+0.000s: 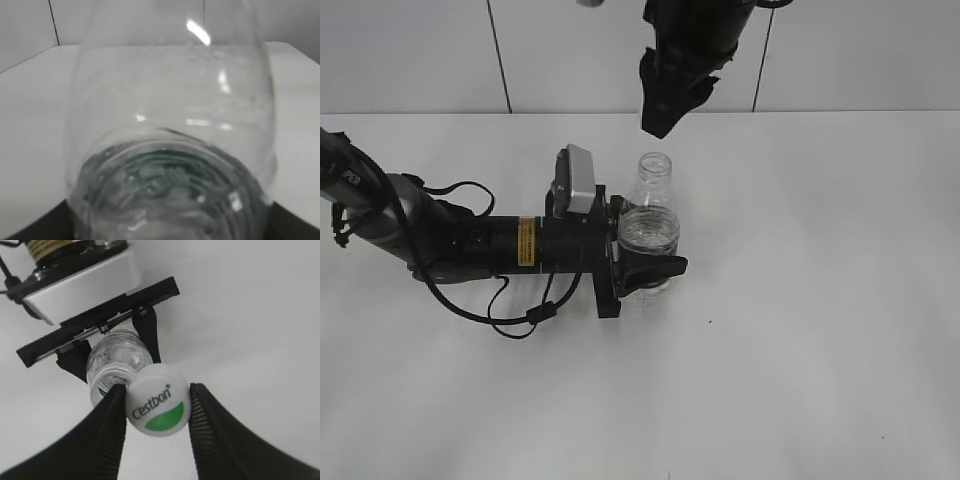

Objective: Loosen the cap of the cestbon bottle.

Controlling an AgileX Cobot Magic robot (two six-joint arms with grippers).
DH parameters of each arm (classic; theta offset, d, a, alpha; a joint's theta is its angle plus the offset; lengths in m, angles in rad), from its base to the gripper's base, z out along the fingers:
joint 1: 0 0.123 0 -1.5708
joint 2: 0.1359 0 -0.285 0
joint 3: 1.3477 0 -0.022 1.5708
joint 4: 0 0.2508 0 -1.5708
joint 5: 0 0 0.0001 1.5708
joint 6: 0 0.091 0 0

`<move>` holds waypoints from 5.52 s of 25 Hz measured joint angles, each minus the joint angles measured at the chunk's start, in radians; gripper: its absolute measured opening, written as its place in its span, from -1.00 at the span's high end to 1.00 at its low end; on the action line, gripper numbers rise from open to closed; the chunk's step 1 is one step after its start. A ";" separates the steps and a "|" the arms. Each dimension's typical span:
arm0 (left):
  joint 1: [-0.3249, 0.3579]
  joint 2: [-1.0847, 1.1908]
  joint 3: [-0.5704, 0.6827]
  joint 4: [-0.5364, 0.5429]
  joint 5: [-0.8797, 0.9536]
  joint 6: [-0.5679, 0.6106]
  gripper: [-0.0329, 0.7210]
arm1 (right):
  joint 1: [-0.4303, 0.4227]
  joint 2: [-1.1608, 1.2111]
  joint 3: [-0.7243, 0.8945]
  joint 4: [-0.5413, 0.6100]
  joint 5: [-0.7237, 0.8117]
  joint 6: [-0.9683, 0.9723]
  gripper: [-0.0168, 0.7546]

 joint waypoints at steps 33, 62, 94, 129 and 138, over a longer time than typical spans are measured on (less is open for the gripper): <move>0.000 0.000 0.000 -0.002 -0.002 0.000 -0.15 | -0.491 0.254 0.244 0.011 -0.193 0.692 0.19; 0.000 0.000 0.000 -0.001 0.001 -0.003 -0.15 | -0.491 0.256 0.079 0.010 -0.022 0.680 -0.47; 0.035 -0.045 0.003 0.032 0.009 -0.228 -0.52 | -0.491 0.256 0.061 0.008 -0.012 0.679 -0.48; 0.131 -0.501 0.006 0.199 0.010 -0.478 -0.43 | -0.491 0.256 0.059 0.013 -0.010 0.679 -0.48; 0.198 -0.659 0.006 0.490 0.680 -0.507 -0.41 | -0.491 0.254 0.000 0.125 -0.007 0.680 -0.48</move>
